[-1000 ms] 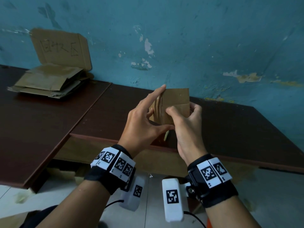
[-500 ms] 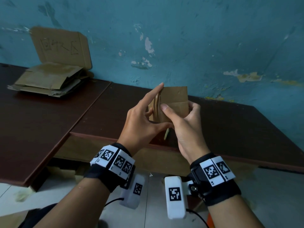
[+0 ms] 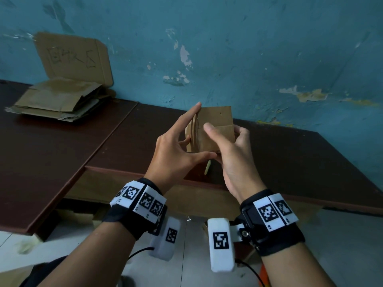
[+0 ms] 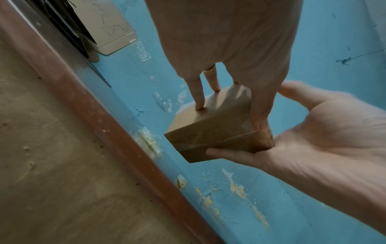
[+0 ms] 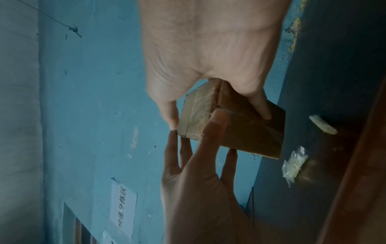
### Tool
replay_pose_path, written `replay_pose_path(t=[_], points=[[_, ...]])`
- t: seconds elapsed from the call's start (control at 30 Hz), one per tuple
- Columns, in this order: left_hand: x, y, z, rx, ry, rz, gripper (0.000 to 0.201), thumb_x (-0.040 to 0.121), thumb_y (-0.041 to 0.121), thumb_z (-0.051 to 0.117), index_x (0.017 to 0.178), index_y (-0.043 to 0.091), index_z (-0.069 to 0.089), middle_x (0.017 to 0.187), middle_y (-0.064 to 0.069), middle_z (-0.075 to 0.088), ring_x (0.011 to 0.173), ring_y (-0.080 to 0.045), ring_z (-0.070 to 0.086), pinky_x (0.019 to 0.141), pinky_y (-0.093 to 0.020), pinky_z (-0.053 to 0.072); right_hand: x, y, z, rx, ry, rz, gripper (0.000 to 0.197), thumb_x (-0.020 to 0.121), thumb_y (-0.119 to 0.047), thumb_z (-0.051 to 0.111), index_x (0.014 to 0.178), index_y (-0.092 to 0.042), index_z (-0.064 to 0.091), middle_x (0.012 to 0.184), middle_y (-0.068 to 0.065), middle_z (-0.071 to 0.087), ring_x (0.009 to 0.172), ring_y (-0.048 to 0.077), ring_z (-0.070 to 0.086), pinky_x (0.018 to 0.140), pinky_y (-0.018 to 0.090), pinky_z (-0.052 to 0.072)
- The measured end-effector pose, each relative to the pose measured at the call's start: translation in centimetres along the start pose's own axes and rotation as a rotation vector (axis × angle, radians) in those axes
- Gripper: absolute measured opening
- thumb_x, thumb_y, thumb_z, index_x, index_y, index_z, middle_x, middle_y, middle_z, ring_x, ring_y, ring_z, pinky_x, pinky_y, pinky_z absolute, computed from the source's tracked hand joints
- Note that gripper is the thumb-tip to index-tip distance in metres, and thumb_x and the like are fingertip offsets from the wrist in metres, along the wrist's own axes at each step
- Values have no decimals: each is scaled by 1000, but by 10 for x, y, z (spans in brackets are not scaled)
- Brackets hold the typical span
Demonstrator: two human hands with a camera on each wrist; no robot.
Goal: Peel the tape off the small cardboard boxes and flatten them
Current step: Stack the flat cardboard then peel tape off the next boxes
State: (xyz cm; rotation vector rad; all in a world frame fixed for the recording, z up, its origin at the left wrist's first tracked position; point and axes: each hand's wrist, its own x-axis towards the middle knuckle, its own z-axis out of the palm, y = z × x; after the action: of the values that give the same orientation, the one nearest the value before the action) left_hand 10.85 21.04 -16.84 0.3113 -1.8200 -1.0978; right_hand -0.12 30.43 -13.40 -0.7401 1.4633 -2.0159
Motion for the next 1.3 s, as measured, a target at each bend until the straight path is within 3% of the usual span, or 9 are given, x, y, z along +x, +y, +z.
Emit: replay_pose_path(t=[0.1, 0.27, 0.47, 0.6, 0.7, 0.87, 1.03, 1.2, 1.3], points=[[0, -3, 1, 5, -1, 7, 105, 75, 12, 99, 164, 27, 45, 156, 18, 58, 146, 1, 52, 115, -48, 55, 1, 6, 1, -95, 22, -51, 62, 93, -18, 88, 138, -15, 45, 124, 6, 75, 111, 15, 79, 97, 39, 66], [-1, -4, 1, -35, 15, -15, 107, 74, 16, 101, 164, 25, 45, 156, 16, 59, 145, 0, 54, 114, -45, 56, 6, 5, -2, -143, -27, -46, 55, 98, -12, 83, 139, -15, 45, 124, 5, 75, 110, 14, 79, 98, 41, 66], [0, -1, 1, -56, 15, -27, 108, 73, 7, 100, 164, 24, 45, 149, 24, 59, 139, 10, 54, 112, -33, 56, 5, -2, -7, -72, -52, 15, 44, 102, -8, 72, 139, -15, 47, 123, 6, 75, 103, 11, 79, 73, 23, 61], [0, -1, 0, -18, 5, -4, 106, 74, 15, 100, 164, 25, 45, 154, 24, 56, 145, 7, 50, 114, -40, 56, 1, 2, -3, -135, -24, -45, 57, 97, -24, 84, 138, -17, 45, 123, 0, 76, 110, 11, 78, 88, 32, 65], [0, -3, 1, -15, 12, -7, 104, 75, 17, 100, 164, 25, 46, 155, 22, 57, 146, 5, 50, 114, -44, 56, 3, 6, -3, -183, -12, -77, 57, 97, -21, 85, 137, -17, 44, 125, 1, 73, 112, 10, 77, 97, 38, 65], [0, -8, 1, -30, 22, -7, 108, 73, 25, 101, 165, 26, 44, 159, 16, 56, 149, -1, 50, 113, -48, 56, 8, 5, -6, -207, -48, -72, 50, 101, -13, 79, 136, -17, 44, 127, 5, 72, 102, 0, 77, 83, 23, 63], [2, -6, -1, -21, 23, -22, 111, 71, 19, 102, 165, 27, 44, 160, 17, 55, 150, 2, 47, 117, -44, 53, 7, -1, -8, -136, -43, -15, 42, 104, -7, 68, 138, -15, 46, 124, 7, 73, 95, 6, 79, 74, 23, 60], [1, -3, -1, -35, -3, -27, 108, 73, 19, 100, 165, 27, 44, 159, 19, 55, 149, 3, 47, 113, -44, 56, 3, 3, -1, -159, 11, -58, 52, 99, -30, 82, 135, -17, 45, 123, 1, 74, 103, 7, 79, 90, 37, 67], [0, -3, 0, -46, -1, -28, 106, 75, 22, 99, 165, 26, 44, 159, 18, 55, 150, 1, 48, 113, -45, 57, 5, 7, 2, -209, 36, -88, 53, 97, -23, 85, 132, -17, 45, 124, 3, 72, 109, 11, 77, 96, 40, 67]])
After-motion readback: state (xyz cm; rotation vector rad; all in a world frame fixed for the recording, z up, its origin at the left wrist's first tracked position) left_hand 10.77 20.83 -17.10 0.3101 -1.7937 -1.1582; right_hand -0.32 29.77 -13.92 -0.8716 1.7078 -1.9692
